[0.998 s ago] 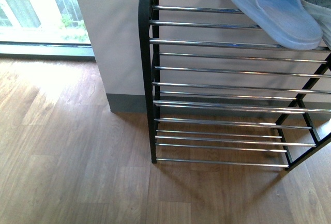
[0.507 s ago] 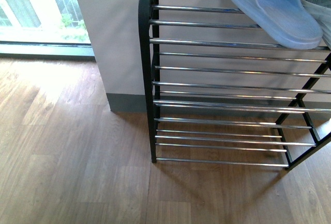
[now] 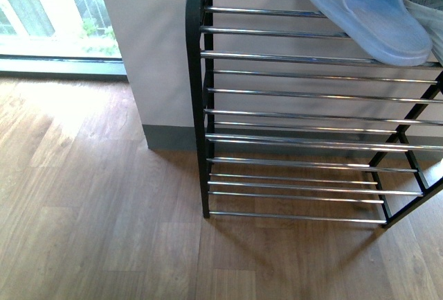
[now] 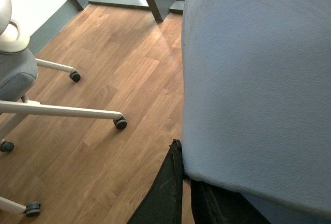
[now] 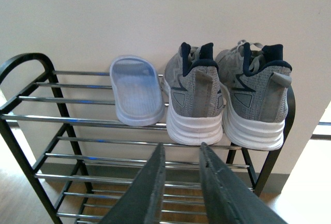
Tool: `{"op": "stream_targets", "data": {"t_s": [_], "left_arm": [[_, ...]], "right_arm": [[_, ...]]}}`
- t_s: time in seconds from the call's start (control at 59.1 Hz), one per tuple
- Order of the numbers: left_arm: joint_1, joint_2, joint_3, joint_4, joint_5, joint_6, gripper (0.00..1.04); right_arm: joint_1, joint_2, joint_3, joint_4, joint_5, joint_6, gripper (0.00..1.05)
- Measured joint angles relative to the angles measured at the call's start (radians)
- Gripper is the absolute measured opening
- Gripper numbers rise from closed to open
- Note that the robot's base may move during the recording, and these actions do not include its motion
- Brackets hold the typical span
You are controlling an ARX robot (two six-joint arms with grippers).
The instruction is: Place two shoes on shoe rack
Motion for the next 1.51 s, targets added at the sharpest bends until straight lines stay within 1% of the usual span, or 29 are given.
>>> {"op": "stream_targets", "data": {"t_s": [0.085,0.135,0.237,0.288,0.304,0.321,0.338,0.372,0.423,0.507,0.575,0.626,0.66,0.744,0.88,1.066,1.15,1.269,1.505], "left_arm": [[0.000,0.000,0.000,0.000,0.000,0.000,0.02],[0.000,0.000,0.000,0.000,-0.001,0.000,0.02],[0.000,0.000,0.000,0.000,-0.003,0.000,0.02],[0.000,0.000,0.000,0.000,-0.001,0.000,0.02],[0.001,-0.002,-0.003,0.002,0.010,-0.009,0.02],[0.003,-0.007,-0.004,0.019,0.044,-0.032,0.02],[0.001,0.006,-0.004,0.064,0.112,-0.076,0.02],[-0.028,0.049,0.014,0.136,0.189,-0.138,0.02],[-0.076,0.145,0.071,0.212,0.269,-0.194,0.02],[-0.119,0.342,0.208,0.288,0.362,-0.261,0.02],[-0.141,0.494,0.329,0.304,0.419,-0.268,0.02],[-0.157,0.598,0.414,0.305,0.437,-0.266,0.02],[-0.171,0.727,0.511,0.296,0.471,-0.257,0.02],[-0.194,0.974,0.717,0.245,0.501,-0.200,0.02],[-0.227,1.205,0.979,0.158,0.517,-0.134,0.02],[-0.249,1.375,1.221,0.081,0.526,-0.087,0.02],[-0.249,1.458,1.338,0.037,0.502,-0.077,0.02],[-0.237,1.553,1.468,-0.024,0.453,-0.079,0.02],[-0.214,1.694,1.647,-0.128,0.428,-0.079,0.02]], "right_arm": [[0.000,0.000,0.000,0.000,0.000,0.000,0.43],[0.000,0.000,0.000,0.000,-0.001,0.000,0.57],[0.000,0.000,0.000,0.000,-0.003,0.000,0.80],[0.000,0.000,0.000,0.000,-0.002,0.000,0.93],[0.000,0.000,0.000,0.000,0.000,0.000,0.96],[0.000,0.000,0.000,0.000,0.000,0.001,0.97],[0.000,-0.002,0.000,0.000,0.002,0.001,0.96],[0.000,-0.002,0.000,-0.001,0.005,0.001,0.95],[0.000,-0.001,0.000,-0.001,0.003,0.001,0.95],[0.000,-0.002,0.000,-0.001,0.003,0.001,0.95],[0.000,-0.002,0.000,-0.001,0.003,0.001,0.95],[0.000,-0.002,0.000,-0.001,0.003,0.001,0.95],[0.000,-0.001,0.000,-0.001,0.000,0.001,0.95],[0.000,-0.002,0.000,-0.001,0.000,0.001,0.95],[0.000,-0.002,0.000,-0.001,0.000,0.001,0.95],[0.000,-0.002,0.000,-0.001,0.000,0.001,0.95],[0.000,-0.002,0.000,-0.001,0.000,0.001,0.95],[0.000,-0.002,0.000,-0.001,0.000,0.001,0.95],[0.000,-0.002,0.000,-0.001,0.000,0.001,0.95]]}}
